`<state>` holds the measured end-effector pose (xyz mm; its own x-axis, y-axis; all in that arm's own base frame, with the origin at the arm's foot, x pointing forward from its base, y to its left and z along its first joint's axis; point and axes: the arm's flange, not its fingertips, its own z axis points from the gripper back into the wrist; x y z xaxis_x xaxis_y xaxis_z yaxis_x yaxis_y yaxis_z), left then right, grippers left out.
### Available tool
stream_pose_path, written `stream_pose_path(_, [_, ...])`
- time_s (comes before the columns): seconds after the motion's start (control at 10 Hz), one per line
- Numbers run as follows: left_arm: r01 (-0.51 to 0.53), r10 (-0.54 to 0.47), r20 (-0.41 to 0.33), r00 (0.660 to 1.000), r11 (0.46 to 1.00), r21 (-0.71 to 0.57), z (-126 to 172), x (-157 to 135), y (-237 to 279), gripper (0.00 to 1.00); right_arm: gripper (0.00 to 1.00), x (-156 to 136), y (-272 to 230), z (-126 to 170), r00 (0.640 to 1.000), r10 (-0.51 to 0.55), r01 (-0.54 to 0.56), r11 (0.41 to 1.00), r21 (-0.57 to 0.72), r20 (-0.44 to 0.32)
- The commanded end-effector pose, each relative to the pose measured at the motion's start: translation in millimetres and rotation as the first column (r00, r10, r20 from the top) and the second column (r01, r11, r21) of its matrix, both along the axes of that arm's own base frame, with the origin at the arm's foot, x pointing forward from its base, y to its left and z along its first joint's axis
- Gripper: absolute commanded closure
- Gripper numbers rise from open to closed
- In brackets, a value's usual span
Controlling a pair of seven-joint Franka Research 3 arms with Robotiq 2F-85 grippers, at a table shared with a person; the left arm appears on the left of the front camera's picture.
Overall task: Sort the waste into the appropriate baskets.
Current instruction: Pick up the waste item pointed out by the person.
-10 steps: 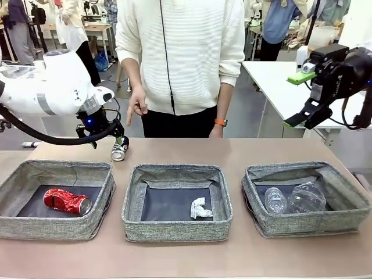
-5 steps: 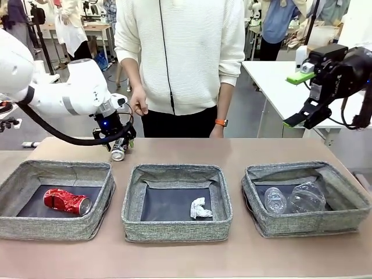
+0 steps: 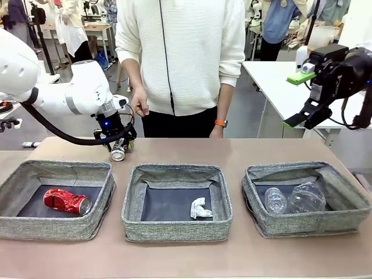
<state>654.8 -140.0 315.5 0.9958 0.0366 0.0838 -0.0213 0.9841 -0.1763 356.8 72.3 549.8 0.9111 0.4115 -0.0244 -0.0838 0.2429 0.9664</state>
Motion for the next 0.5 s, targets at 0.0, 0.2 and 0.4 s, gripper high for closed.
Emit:
stream_pose_path(0.0, [-0.012, 0.012, -0.016, 1.0, 0.999, 0.04, 2.3, 1.7, -2.3, 0.58, 0.0, 0.1, 2.9, 0.5, 1.0, -0.019, 0.019, 1.0, 0.02, 0.011])
stream_pose_path(0.2, [-0.001, 0.002, -0.026, 1.0, 0.999, 0.042, 3.5, 0.3, -1.7, 1.0, 0.0, 0.1, 2.9, 0.5, 1.0, -0.019, 0.019, 1.0, 0.02, 0.011])
stream_pose_path(0.4, [0.01, -0.007, -0.06, 0.998, 0.998, 0.064, 4.5, -0.6, -1.6, 1.0, 0.0, 0.1, 2.9, 0.5, 1.0, -0.019, 0.019, 1.0, 0.02, 0.011])
